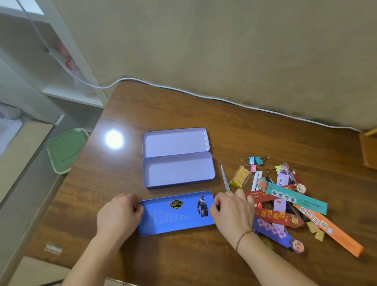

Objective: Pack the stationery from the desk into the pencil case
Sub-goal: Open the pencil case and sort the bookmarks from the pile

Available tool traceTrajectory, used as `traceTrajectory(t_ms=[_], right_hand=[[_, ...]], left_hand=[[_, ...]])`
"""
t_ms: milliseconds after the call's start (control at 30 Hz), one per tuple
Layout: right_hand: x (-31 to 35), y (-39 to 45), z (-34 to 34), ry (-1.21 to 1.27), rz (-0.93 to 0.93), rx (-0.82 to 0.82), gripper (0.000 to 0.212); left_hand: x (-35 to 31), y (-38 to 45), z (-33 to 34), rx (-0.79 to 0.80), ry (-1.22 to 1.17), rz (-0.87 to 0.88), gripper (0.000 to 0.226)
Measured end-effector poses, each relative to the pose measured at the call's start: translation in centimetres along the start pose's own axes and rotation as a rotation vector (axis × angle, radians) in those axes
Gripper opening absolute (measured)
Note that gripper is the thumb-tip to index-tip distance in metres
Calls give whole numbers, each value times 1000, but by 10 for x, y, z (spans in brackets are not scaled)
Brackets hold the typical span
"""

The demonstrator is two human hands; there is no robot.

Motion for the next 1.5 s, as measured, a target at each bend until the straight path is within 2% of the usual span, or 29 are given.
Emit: traceTrajectory(t_ms=[133, 233, 333, 433, 500, 600, 733, 800, 867, 933, 1000, 1067, 1100, 1133, 1233, 1267, 1300, 1400, 1500], right_hand=[[1, 4, 4, -54, -54, 13, 22], [-12, 2, -2, 26, -83, -10, 29], [-67, 1, -9, 172, 75, -137, 26], [-147, 2, -6, 152, 313, -193, 30], [-188, 5, 0, 69, 414, -110, 38], [-212, 8, 8, -13, 415, -1, 43], [-221, 8, -1, -24, 389, -61, 18], [-228, 2, -8, 11, 404, -105, 6], [-233, -11, -13, 229, 458, -136, 15], [-229, -30, -11, 779, 505, -96, 18], [-206, -53, -5, 1249, 491, 82, 15], [-187, -71, 5, 1359, 401, 259, 11], [-184, -79, 10, 1329, 353, 282, 11], [-187, -84, 13, 1247, 333, 236, 13], [-230, -92, 14, 810, 477, -78, 12], [-247, -95, 12, 657, 543, -133, 8], [-262, -97, 13, 534, 590, -131, 14], [-285, -97, 26, 335, 629, 35, 41], [-284, -94, 29, 301, 656, 59, 35]], left_hand=[[1, -3, 4, -8, -21, -28, 17], [-3, -7, 2, -53, -46, -58, 20], [-25, -14, 3, -169, -177, -39, 17], [-72, -27, 14, -211, -362, 58, 7], [-110, -38, 30, -157, -484, 123, 6], [-171, -57, 62, 23, -584, 169, 6], [-232, -76, 93, 310, -722, 101, 11], [-251, -82, 96, 390, -747, 87, 16], [-264, -87, 96, 406, -747, 97, 22], [-277, -94, 97, 463, -801, 99, 24], [-291, -105, 102, 587, -982, 53, 24], [-299, -117, 106, 633, -1114, -43, 24], [-300, -121, 108, 626, -1126, -82, 26], [-300, -124, 109, 617, -1135, -116, 27], [-295, -128, 113, 631, -1238, -229, 28], [-294, -128, 113, 652, -1299, -274, 27], [-292, -128, 113, 674, -1349, -314, 26], [-292, -127, 114, 745, -1452, -410, 26], [-295, -127, 115, 831, -1520, -457, 32]])
Point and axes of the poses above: each hand's wrist, its own y-axis towards the middle knuckle, its own z-axis out of the palm, x = y × z, the point moved 3 cm from there along y, towards the middle knuckle, and after that the axes turned 8 degrees about -y, right-handed, at the moved point
